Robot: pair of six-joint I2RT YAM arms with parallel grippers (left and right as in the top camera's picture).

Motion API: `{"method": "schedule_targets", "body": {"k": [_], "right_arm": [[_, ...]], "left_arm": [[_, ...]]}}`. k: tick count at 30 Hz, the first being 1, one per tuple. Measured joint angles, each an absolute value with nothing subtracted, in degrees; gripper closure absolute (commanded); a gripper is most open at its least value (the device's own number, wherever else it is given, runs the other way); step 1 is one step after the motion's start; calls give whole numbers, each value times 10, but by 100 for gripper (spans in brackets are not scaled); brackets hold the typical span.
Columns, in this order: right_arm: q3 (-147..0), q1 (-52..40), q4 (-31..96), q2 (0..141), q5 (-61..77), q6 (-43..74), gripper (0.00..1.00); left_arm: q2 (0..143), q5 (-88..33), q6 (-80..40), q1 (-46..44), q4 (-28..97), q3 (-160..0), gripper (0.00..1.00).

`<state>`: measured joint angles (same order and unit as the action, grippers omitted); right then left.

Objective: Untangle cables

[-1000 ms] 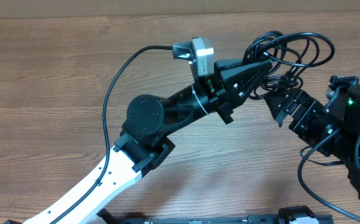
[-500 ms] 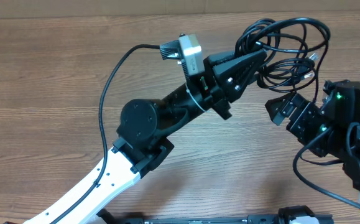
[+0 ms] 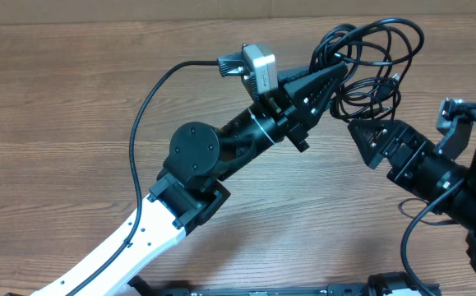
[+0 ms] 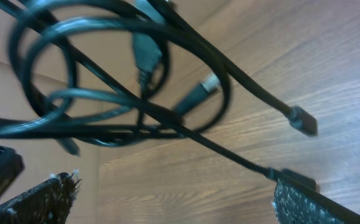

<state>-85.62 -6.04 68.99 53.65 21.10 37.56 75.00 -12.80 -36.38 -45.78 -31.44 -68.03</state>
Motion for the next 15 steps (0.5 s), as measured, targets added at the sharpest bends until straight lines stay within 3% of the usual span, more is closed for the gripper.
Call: {"method": "schedule_targets", "body": {"k": [15], "right_arm": [[-856,-60,728,599,199,379,1]], "left_arm": [[750,-159,-379,-458,-355,-680,96]]}}
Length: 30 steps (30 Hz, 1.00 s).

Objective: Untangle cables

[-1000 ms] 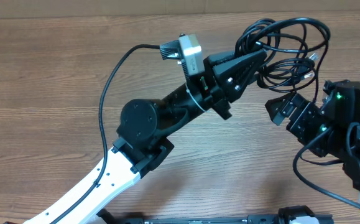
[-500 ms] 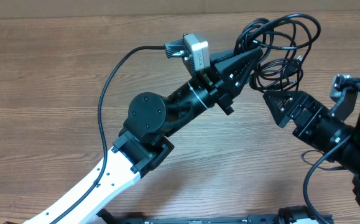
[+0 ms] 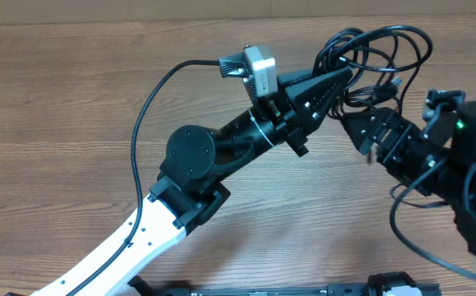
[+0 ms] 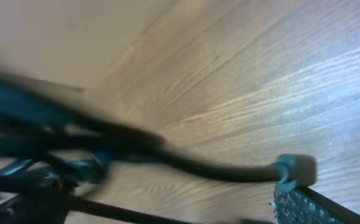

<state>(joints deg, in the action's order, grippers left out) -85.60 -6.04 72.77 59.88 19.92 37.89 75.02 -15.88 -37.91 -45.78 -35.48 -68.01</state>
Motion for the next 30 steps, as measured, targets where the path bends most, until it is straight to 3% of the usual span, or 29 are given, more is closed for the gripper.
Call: {"method": "schedule_targets", "body": {"k": [6,16,30], "right_arm": [[-856,-60,782,634,190,370,1],[-856,-60,806,631,170,360,0],[-852,-60,689,559,185,386,0]], "left_arm": [[749,-152,-390,-458,-402,-681,96],[749,-114,-384,-458,-369,-681,96],[749,-83,-371,-458,-323,-682,96]]}}
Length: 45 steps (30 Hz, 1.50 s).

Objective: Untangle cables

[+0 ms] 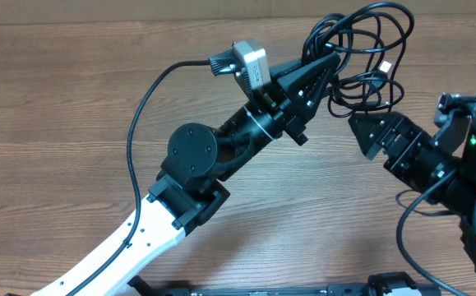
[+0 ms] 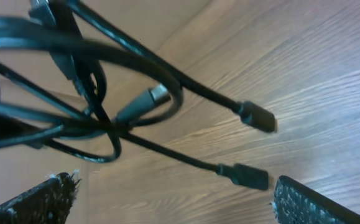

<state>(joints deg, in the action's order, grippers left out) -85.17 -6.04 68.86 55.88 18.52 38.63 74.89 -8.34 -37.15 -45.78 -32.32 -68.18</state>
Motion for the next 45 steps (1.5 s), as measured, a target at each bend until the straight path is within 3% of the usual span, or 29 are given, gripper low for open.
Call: {"method": "schedule_targets", "body": {"k": [13,27,36,45], "right_arm": [[-852,-60,677,610,186,390,0],[-852,-61,751,650,167,389,0],[-853,-60,846,652,109,383,0],[-852,-60,784,598,121,382,0]], "left_arm": [[749,-122,-395,-458,-336,-682,96],[751,-124,-404,-458,-354,-682,96],[751,-56,-406,-444,-377,-682,96],[751,-40,-406,-435,-353,-682,96]]}}
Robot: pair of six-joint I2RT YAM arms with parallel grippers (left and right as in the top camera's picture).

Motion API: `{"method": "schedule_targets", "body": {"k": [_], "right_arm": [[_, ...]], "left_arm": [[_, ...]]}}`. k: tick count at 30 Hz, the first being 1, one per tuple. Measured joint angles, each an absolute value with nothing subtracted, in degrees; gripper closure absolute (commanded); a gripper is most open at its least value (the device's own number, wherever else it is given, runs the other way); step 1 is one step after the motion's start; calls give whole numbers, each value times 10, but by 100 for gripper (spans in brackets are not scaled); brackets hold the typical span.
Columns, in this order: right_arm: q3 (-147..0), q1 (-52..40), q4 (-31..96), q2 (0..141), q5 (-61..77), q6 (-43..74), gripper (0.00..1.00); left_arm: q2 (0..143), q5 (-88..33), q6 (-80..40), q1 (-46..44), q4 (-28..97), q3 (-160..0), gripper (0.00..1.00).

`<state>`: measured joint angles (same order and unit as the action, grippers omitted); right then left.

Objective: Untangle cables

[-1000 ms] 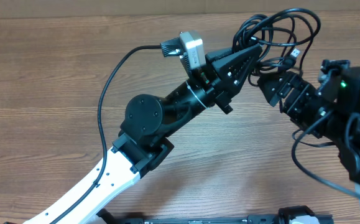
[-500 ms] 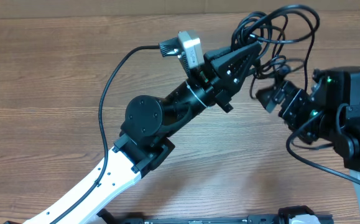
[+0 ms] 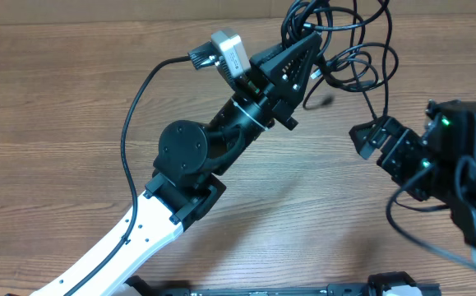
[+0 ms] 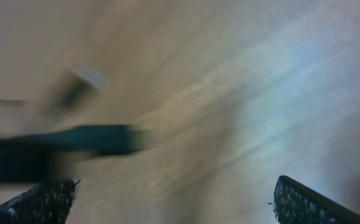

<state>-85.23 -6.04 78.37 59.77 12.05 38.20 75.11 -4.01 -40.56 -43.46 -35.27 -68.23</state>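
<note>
A knot of black cables point(image 3: 336, 41) hangs at the back of the table, its loops reaching past the top edge of the overhead view. My left gripper point(image 3: 307, 37) is shut on the bundle and holds it up off the wood. One strand drops from the knot toward my right gripper point(image 3: 367, 138), which stands open just below and right of the bundle with nothing between its fingers. In the right wrist view the picture is smeared; a dark cable end point(image 4: 99, 140) crosses at the left, above the two fingertips point(image 4: 49, 199).
The wooden table point(image 3: 57, 99) lies under everything. The left arm's own black cord point(image 3: 135, 123) arcs from its wrist camera down along the white arm link. A dark bar lies at the table's front edge point(image 3: 262, 289).
My left gripper has lifted the bundle further back and to the left. The right gripper stays open and now sits farther from the knot, its view blurred by motion.
At first my left gripper held the knot while the open right gripper sat just below it. Then the right gripper was up against the cables. After that it was back off them, plugs dangling free, and now the bundle is higher and farther back.
</note>
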Motion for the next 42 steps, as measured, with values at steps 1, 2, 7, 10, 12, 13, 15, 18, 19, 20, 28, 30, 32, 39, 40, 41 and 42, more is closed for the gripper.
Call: {"method": "schedule_targets", "body": {"k": [1,2,7,10,12,13,15,18,19,20,28,30,32,39,40,41,42], "right_arm": [[-852,-60,770,586,126,382,0],[-852,-60,748,569,134,384,0],[-852,-60,704,541,146,404,0],[-852,-60,690,545,149,419,0],[-852,-60,678,552,152,425,0],[-852,-60,675,555,153,427,0],[-852,-60,666,560,157,431,0],[-852,-60,663,564,161,433,0],[-852,-60,661,565,161,434,0],[-852,-60,661,568,161,435,1],[-852,-60,679,595,163,435,1],[-852,-60,682,598,162,435,1],[-852,-60,682,599,162,435,1],[-852,-60,686,594,161,435,2],[-852,-60,686,591,159,435,2],[-852,-60,686,587,156,435,2],[-852,-60,686,583,154,435,2]], "left_arm": [[751,-41,-406,-435,-352,-682,96],[751,-43,-406,-435,-354,-682,96],[751,-63,-412,-435,-353,-682,96],[751,-80,-423,-435,-353,-682,96],[751,-93,-428,-435,-353,-682,96],[751,-98,-431,-436,-353,-682,96],[751,-103,-434,-442,-352,-682,96],[751,-107,-436,-462,-353,-682,96],[751,-108,-436,-468,-354,-682,96],[751,-108,-436,-473,-353,-682,96],[751,-109,-436,-483,-356,-682,96],[751,-110,-436,-484,-356,-682,96],[751,-110,-436,-484,-356,-682,96],[751,-102,-427,-484,-350,-682,96],[751,-99,-425,-484,-346,-682,96],[751,-96,-423,-484,-342,-682,96],[751,-94,-420,-484,-339,-682,96]]}}
